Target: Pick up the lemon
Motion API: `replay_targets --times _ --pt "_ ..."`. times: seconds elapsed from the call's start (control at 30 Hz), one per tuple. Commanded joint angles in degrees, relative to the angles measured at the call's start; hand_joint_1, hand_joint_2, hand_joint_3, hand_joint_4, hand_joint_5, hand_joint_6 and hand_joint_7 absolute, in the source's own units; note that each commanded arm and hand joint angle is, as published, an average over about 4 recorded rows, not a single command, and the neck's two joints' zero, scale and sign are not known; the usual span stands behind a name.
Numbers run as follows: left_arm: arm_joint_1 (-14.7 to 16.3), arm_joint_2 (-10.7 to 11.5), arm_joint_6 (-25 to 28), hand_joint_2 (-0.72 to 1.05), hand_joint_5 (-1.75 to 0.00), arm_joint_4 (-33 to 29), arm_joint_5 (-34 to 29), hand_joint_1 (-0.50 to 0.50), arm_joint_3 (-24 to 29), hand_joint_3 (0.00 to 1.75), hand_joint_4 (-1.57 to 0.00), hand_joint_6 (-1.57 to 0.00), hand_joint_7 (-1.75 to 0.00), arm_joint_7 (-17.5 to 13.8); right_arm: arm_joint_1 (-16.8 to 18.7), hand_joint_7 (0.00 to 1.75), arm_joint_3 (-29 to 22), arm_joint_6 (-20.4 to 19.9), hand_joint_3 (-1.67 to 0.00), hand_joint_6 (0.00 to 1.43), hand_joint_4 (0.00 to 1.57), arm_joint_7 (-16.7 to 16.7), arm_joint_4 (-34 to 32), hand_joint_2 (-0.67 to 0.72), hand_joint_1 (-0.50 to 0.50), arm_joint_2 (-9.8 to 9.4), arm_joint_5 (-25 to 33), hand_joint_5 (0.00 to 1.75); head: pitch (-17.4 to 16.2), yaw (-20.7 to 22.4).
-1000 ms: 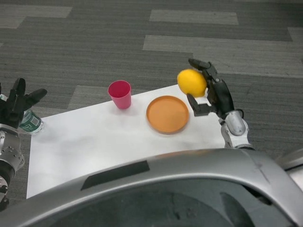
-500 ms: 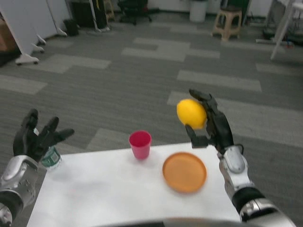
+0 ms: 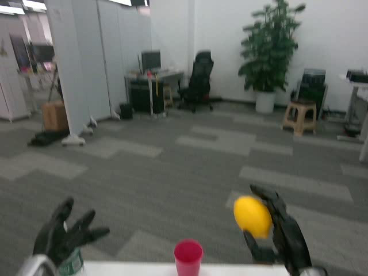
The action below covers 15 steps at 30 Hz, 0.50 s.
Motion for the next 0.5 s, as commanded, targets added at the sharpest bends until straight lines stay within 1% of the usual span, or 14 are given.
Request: replay_targets --times 0.03,0.1,0.2,0.5 --pt "0.2 0.4 0.2 0.96 0.0 -0.2 0.3 0.5 -0.2 0.09 0.0 0.0 0.0 0.1 -1.1 0.63 -0.2 -0.1 -1.19 0.06 0.03 -0.5 0.1 -0.6 -0.04 0.04 0.4 1.26 2.6 0.2" --pt "0.2 0.3 0.2 0.96 0.0 -0.2 0.3 0.5 -0.2 0.09 0.0 0.0 0.0 0.1 -1.1 0.63 -0.2 -0.2 -1.19 0.06 0.03 -0.5 0.1 -0.6 -0.04 0.04 0.4 1.26 3.5 0.3" --pt "0.3 0.2 0.2 0.96 0.0 -0.1 0.3 0.5 -0.2 0.09 0.0 0.0 0.0 0.1 -1.1 0.63 -0.2 -0.2 -1.19 0.06 0.03 -0.5 0.1 -0.6 -0.04 0.02 0.4 1.26 3.9 0.5" --pt "0.5 0.1 0.2 0.96 0.0 -0.1 0.3 0.5 -0.1 0.09 0.0 0.0 0.0 0.1 -1.1 0.63 -0.3 -0.1 -1.19 0.09 0.03 -0.7 0.1 -0.6 -0.04 0.04 0.4 1.26 3.4 0.6"
